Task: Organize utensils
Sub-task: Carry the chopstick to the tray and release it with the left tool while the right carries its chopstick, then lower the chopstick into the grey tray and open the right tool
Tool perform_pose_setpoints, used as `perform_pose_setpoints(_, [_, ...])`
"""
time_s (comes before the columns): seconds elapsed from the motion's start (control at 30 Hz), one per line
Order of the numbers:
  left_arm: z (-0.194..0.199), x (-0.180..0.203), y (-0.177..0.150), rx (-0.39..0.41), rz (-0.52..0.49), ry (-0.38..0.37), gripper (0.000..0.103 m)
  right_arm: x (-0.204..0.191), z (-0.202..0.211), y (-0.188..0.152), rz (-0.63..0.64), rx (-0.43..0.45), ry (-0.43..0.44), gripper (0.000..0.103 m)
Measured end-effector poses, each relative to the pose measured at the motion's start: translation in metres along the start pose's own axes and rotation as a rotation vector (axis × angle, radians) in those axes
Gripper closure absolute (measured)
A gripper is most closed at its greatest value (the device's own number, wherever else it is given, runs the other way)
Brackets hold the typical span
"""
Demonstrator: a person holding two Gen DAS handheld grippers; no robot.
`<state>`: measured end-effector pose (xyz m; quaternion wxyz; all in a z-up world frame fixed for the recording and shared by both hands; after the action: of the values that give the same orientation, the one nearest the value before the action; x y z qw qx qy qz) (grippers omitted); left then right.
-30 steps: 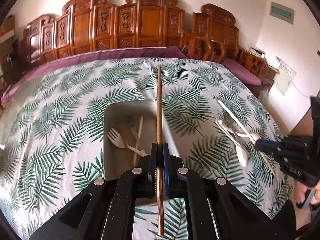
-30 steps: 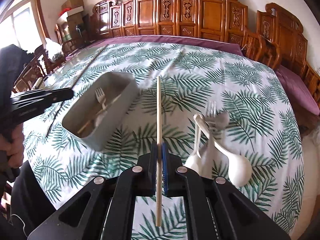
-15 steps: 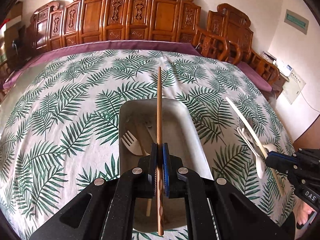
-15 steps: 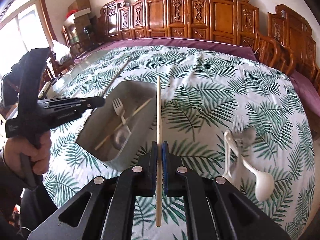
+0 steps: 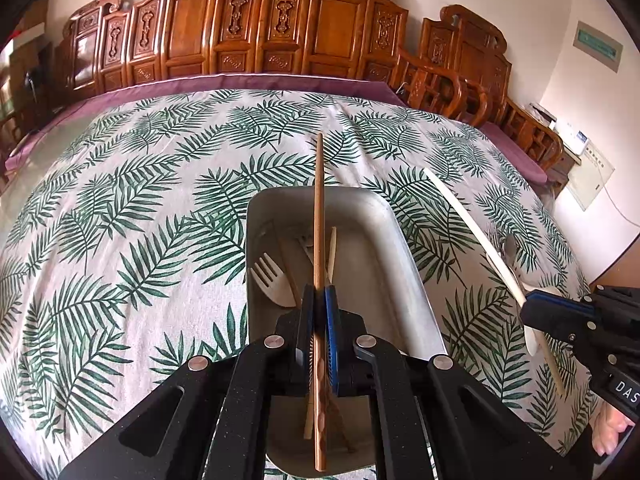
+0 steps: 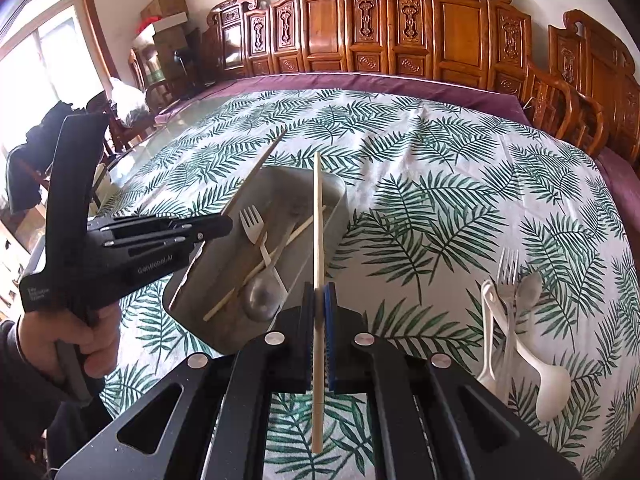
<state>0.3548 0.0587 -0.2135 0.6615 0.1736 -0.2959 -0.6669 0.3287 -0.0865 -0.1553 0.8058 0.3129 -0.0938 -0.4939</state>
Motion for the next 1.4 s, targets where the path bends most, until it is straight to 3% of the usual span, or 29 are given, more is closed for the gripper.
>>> perform_pose_setpoints(0.23, [0.011, -0.008, 0.002, 0.031, -0.001, 0.027, 0.088, -0.012, -0.009, 0.009, 0.005, -0.002, 0.009, 0.097])
perform_pose_setpoints(0.87, [0.046, -0.042, -0.010, 0.103, 0.038, 0.094, 0.087, -0.044, -0.066, 0.034, -0.081, -0.043, 0.081, 0.097])
perform_pose_setpoints(1.4, [0.058, -0.036, -0.018, 0.108, 0.025, 0.079, 0.087, -0.045, -0.056, 0.031, -0.034, -0.032, 0.049, 0.096])
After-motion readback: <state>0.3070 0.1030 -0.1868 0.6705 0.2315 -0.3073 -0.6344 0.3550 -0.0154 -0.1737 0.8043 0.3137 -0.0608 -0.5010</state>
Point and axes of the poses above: each gripper's, at about its wrist camera, not at the fingertips, and z roughly against the way its jaws point, x to its right, y to its top, the point moved 5 cm from there along -z, roughly the way its jaws point, and after that the axes turned 1 degree about -y, right-handed, at the moved point
